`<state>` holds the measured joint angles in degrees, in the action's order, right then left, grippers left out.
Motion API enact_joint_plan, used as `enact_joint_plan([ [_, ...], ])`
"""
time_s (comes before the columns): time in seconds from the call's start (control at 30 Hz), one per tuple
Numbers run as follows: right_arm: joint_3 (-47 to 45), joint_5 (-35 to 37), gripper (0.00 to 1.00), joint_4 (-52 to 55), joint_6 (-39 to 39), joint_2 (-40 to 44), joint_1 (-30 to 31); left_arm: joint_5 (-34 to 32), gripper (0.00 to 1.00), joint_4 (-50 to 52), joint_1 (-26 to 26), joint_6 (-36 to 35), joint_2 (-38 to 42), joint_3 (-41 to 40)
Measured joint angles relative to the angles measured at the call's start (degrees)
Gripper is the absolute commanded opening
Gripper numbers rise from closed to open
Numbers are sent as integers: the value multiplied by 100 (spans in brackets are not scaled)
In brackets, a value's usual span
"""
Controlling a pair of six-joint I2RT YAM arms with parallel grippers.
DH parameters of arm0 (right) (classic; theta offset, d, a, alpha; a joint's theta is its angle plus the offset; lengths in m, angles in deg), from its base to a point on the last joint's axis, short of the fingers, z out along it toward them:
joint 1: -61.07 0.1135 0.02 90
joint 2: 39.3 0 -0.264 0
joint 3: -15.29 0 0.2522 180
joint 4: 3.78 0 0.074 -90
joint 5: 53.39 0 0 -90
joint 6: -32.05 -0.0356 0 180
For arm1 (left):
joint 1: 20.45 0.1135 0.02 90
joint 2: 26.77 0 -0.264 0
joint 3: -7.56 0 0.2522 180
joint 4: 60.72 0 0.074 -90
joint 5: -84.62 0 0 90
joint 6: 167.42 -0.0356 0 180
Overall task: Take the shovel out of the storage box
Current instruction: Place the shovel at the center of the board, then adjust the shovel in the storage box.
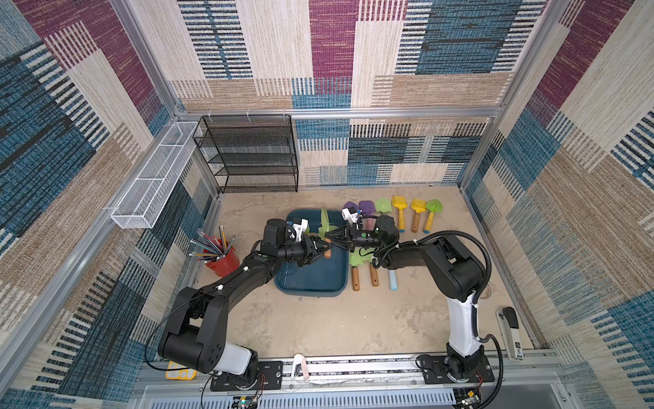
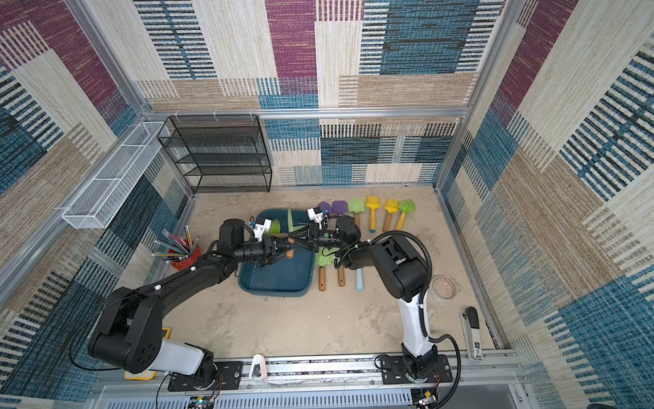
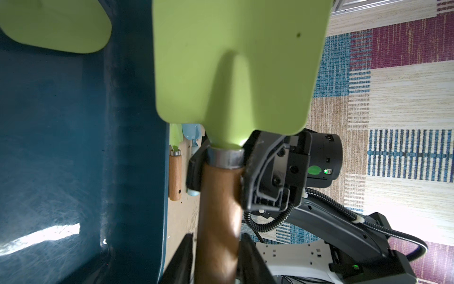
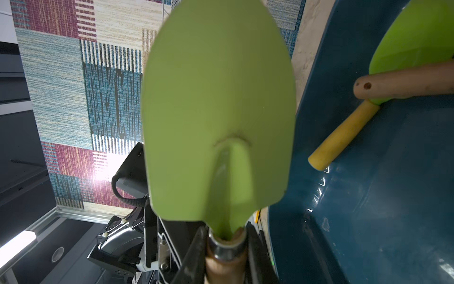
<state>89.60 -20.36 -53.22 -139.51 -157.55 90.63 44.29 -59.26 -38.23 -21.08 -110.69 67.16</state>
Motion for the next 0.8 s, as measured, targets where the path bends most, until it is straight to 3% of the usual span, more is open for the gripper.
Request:
enact_joint_plan([
  [0.33,-216,4,16,101,221,201,-98,-151,56,1021,55,-590,271,577],
  [0.8,-608,131,16,1532,1300,1132,-616,-1165,58,2865,424,-1867,640,1272],
])
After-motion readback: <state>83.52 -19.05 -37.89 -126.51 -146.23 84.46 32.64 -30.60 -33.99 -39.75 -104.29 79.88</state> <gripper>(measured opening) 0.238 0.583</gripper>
